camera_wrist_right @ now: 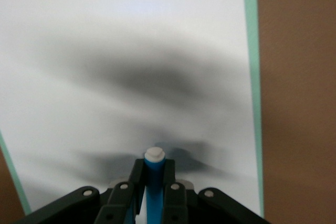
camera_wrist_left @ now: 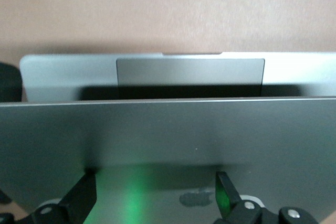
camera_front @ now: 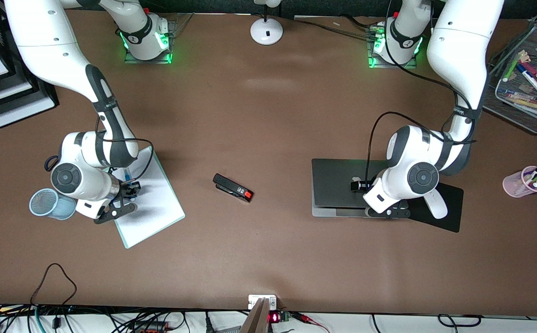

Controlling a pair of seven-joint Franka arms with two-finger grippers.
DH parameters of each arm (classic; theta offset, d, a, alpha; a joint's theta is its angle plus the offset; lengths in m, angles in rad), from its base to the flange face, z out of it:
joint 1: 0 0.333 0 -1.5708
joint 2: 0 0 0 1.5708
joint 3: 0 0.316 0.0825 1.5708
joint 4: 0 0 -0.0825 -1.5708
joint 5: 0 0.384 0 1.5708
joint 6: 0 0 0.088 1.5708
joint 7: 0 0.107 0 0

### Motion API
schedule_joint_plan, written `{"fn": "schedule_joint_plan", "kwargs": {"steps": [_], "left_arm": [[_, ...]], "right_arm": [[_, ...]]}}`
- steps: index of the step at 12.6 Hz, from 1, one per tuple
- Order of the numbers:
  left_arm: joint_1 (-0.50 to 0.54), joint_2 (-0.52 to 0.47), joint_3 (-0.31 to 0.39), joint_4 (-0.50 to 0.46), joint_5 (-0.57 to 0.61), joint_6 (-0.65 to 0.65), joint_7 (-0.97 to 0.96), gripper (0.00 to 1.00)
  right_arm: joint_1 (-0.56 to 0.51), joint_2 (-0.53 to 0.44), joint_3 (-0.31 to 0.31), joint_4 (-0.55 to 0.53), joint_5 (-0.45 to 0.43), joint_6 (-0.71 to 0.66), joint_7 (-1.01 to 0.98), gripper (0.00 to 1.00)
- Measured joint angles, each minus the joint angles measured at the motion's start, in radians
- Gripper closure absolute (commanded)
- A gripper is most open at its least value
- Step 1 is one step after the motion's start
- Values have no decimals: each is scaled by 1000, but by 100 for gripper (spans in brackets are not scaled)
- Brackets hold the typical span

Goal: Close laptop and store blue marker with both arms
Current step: 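Carry the marker to the blue cup while the left gripper withdraws from the laptop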

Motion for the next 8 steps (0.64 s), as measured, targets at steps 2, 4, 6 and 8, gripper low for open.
{"fn": "schedule_joint_plan", "kwargs": {"steps": [2,4,6,8], "left_arm": [[0,16,1,1,0,25,0,0],[0,26,1,1,0,29,0,0],[0,39,1,1,0,29,0,0],[0,55,1,2,0,30,0,0]], "right_arm": [[1,-61,0,10,0,-4,0,98],[1,-151,-1,13,-3,-20,-35,98],[-1,-240,-7,13,-6,-34,-180,98],[-20,-309,-17,11,-7,-38,-395,98]]}}
